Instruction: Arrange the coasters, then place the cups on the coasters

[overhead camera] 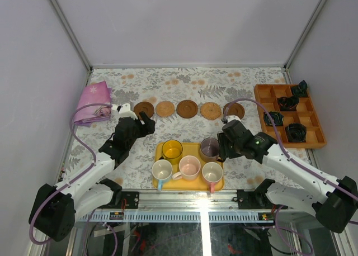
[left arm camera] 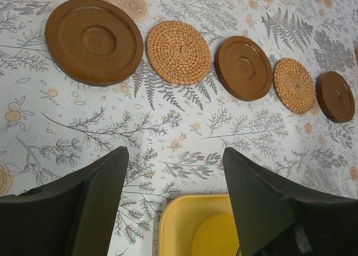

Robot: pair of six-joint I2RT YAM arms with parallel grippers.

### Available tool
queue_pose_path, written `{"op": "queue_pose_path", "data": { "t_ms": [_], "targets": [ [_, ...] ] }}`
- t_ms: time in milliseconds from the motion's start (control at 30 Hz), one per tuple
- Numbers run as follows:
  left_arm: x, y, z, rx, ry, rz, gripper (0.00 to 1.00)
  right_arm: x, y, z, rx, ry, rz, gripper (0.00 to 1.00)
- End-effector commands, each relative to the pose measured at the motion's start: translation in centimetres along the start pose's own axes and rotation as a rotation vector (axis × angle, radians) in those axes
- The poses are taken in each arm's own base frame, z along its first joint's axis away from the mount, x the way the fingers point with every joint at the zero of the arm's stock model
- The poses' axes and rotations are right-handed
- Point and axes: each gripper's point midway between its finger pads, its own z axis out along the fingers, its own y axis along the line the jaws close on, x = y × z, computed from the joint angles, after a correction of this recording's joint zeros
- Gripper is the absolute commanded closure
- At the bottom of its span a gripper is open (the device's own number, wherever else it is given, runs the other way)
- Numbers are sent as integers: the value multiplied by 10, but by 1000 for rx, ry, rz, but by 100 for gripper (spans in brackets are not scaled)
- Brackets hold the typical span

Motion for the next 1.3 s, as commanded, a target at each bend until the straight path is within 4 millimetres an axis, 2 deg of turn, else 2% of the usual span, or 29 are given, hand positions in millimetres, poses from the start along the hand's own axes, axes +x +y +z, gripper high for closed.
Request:
{"op": "queue_pose_path", "data": {
  "t_ms": [0,200,400,800,1033,1267],
  "targets": [
    [-4,0,-1,-4,-25,0,32,10,5,-5,-31,28,35,44],
    [-2,-2,2,6,-17,-9,32,22,11,-4,-63,83,46,44],
    [0,-4,2,14,-11,-15,31,25,13,2,-67,96,47,44],
    [2,1,1,-3,-7,-10,31,15,17,24,-49,73,36,44],
    [0,0,-1,-2,-16,-12,31,16,15,35,-25,94,5,46],
    [0,1,-1,-5,-16,-15,31,12,16,38,-24,79,-13,49]
  ]
}}
